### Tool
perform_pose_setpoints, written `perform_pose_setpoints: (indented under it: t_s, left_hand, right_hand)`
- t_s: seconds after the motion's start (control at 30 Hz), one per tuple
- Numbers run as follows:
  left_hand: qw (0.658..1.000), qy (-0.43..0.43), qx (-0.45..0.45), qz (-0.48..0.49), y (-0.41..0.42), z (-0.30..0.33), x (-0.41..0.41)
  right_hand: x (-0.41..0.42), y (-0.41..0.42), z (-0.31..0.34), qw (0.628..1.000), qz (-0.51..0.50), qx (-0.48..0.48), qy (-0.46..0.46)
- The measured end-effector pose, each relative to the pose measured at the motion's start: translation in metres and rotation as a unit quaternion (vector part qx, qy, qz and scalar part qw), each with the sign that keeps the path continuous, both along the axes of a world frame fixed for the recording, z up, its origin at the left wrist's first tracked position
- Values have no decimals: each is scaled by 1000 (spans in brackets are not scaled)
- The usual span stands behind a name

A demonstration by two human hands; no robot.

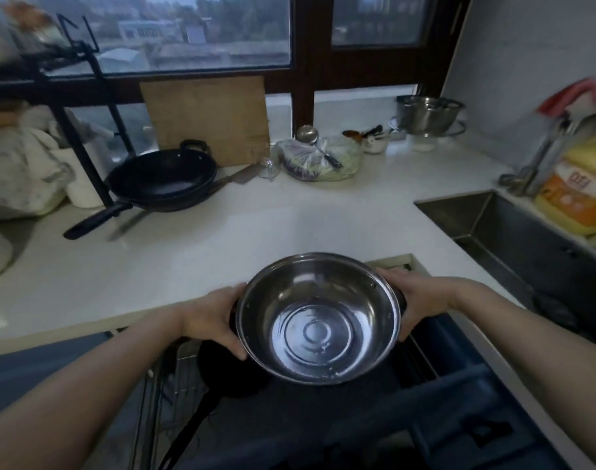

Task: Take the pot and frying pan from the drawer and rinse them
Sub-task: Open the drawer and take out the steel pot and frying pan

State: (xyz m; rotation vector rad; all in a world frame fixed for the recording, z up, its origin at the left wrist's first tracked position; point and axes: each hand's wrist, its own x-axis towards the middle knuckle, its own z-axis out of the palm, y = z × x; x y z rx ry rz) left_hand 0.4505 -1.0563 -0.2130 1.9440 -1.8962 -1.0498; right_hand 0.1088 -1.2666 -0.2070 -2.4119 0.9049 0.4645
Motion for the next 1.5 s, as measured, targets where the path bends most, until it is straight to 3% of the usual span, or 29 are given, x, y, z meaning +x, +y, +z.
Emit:
perform_pose_setpoints:
  t_s: [0.2, 0.63, 1.17, 1.5]
  left_hand:
    - [997, -68, -23, -7, -114, 12, 3]
    - [990, -136, -11, -20, -341, -12, 5]
    - [990, -143, 16, -9, -410, -31, 26]
    - [980, -196, 7, 15, -400, -29, 22]
  right_hand:
    - [-6, -79, 31, 995, -60, -75, -6]
    - [-3, -279, 22, 991, -93, -87, 51]
    - [23, -362, -16, 993, -92, -37, 59]
    - [20, -358, -19, 992, -76, -93, 47]
